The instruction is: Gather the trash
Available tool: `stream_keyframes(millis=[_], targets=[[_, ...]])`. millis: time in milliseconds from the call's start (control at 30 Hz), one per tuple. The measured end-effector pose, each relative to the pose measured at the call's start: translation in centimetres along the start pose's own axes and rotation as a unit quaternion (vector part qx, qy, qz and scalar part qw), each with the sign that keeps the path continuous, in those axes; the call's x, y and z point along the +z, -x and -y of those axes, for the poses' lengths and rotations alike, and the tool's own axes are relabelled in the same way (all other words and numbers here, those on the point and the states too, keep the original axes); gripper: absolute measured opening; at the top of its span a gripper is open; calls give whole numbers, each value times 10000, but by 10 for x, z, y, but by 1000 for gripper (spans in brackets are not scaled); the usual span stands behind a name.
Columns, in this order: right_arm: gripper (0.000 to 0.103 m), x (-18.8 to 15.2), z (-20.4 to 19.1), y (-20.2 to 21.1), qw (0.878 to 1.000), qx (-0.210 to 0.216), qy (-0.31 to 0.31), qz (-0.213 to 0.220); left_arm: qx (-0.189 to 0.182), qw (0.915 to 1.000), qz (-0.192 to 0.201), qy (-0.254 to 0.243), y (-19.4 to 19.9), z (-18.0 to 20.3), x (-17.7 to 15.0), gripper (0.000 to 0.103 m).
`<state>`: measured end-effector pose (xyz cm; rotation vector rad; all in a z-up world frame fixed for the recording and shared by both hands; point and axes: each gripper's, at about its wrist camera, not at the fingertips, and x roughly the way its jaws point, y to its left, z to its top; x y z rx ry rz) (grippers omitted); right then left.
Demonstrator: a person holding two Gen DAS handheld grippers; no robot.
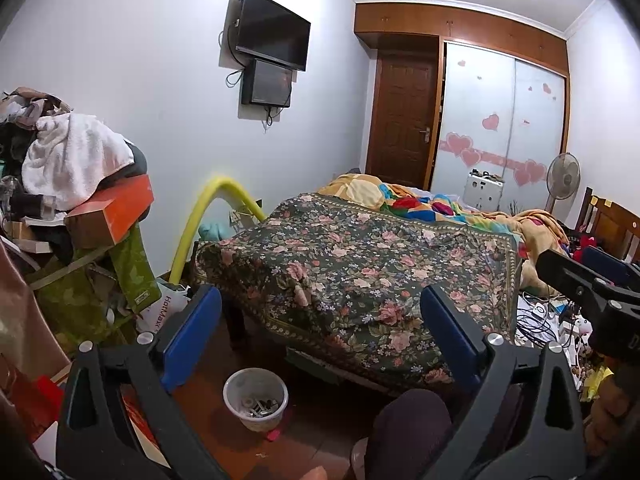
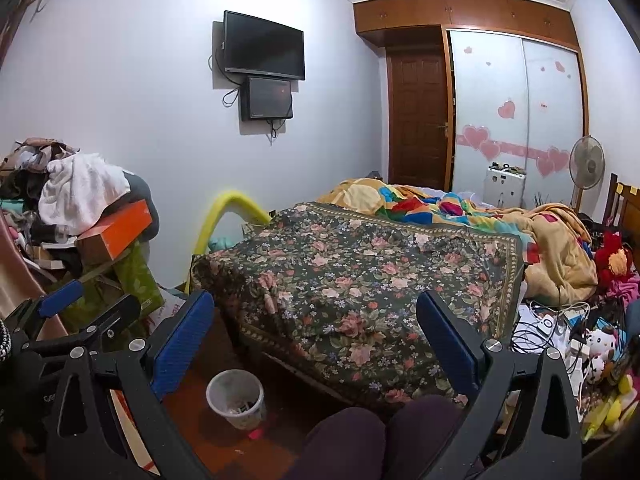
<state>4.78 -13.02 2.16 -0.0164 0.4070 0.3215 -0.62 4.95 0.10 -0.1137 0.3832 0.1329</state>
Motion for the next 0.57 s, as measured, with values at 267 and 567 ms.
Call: stream_keyframes(millis=[267, 567], targets=[[101, -1, 2, -3, 10000, -10, -36, -35, -28, 9999, -61, -98, -4, -1, -2, 100], [101, -3, 9, -9, 9999, -35, -94, -140, -25, 9997, -163, -158, -11, 6, -4, 100]])
